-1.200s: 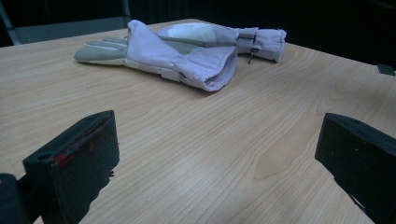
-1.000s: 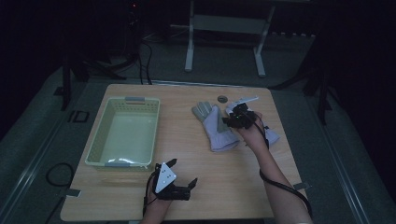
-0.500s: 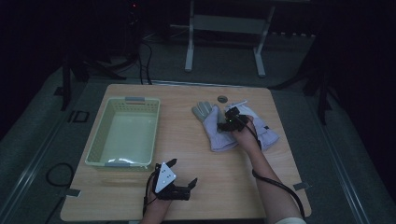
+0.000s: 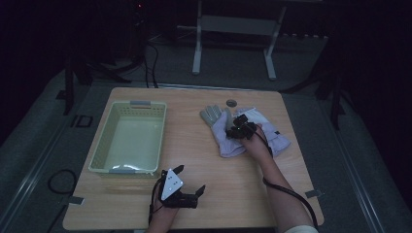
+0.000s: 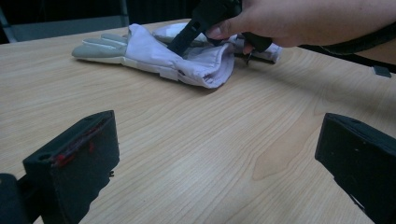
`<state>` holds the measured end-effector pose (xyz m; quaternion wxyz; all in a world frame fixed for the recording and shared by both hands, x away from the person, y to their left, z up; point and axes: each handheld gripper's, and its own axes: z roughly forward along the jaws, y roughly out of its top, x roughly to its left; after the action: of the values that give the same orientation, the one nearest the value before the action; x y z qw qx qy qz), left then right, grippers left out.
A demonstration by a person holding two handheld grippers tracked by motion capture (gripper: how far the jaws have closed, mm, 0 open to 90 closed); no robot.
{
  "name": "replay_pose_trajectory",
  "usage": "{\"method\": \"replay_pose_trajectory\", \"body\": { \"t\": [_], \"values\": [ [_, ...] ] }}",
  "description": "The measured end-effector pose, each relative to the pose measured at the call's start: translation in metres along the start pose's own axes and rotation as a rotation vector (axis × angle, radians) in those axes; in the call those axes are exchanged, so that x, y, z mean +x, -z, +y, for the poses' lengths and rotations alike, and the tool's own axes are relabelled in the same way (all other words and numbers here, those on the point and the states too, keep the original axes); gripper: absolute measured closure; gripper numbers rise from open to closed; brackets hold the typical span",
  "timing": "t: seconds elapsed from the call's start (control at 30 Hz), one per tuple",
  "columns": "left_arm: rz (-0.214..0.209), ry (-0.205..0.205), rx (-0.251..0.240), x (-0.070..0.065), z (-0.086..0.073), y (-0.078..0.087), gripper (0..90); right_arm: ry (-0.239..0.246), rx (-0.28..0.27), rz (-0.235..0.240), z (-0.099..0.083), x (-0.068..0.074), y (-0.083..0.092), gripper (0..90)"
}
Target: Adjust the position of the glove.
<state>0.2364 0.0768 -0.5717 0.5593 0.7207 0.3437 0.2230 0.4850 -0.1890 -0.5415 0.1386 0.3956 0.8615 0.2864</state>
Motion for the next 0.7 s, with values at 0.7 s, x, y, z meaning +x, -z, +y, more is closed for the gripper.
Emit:
{"method": "replay_pose_trajectory", "body": {
  "t": [0.7],
  "values": [
    [0.004, 0.002, 0.002, 0.0, 0.0, 0.0, 0.0, -0.255, -0.246, 0.032, 0.002, 0.038, 0.073, 85.9]
  ]
}}
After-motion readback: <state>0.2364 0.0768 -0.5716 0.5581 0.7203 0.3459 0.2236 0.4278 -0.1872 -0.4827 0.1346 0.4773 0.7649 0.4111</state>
